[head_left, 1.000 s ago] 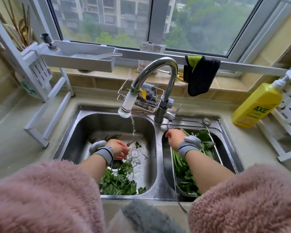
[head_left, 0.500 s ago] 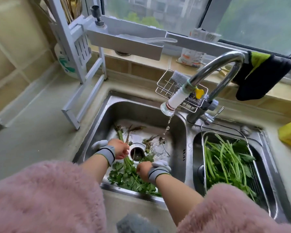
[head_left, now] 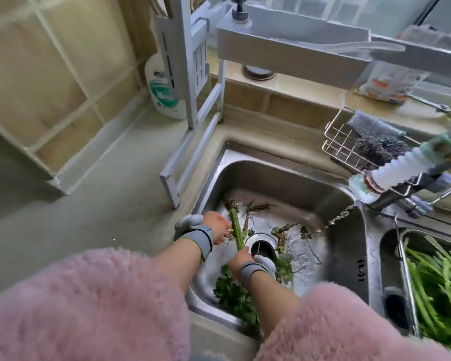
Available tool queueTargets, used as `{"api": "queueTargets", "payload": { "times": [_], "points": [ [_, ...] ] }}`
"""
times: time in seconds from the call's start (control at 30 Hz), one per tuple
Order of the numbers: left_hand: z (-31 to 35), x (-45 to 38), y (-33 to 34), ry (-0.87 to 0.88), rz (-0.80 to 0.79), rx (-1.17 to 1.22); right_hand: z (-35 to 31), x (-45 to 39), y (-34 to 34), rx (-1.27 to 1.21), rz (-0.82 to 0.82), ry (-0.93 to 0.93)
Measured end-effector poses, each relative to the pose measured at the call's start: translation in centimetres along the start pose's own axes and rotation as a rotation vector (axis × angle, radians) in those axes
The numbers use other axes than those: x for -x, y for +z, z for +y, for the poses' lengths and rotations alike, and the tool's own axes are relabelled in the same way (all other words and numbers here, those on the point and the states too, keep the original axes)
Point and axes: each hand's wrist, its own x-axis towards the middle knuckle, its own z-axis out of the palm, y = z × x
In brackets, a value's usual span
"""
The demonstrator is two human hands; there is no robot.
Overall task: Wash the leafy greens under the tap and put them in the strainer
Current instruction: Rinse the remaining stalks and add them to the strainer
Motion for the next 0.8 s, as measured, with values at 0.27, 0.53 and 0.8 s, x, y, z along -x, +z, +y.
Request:
{"api": "queueTargets", "payload": {
  "times": [0.27, 0.53, 0.8],
  "points": [
    [-1.1, -0.7, -0.4, -0.007, 0.036, 0.025, 0.4, -1.1, 0.4, 0.033, -0.076, -0.087],
    [-1.0, 0.2, 0.4, -0.013, 0.021, 0.024, 1.1, 0.2, -1.3, 0.002, -0.022, -0.056],
    [0.4, 3.2, 1.2, 0.019, 0.098, -0.088, 2.6, 7.2, -7.0, -0.155, -0.009, -0.283]
  ]
}}
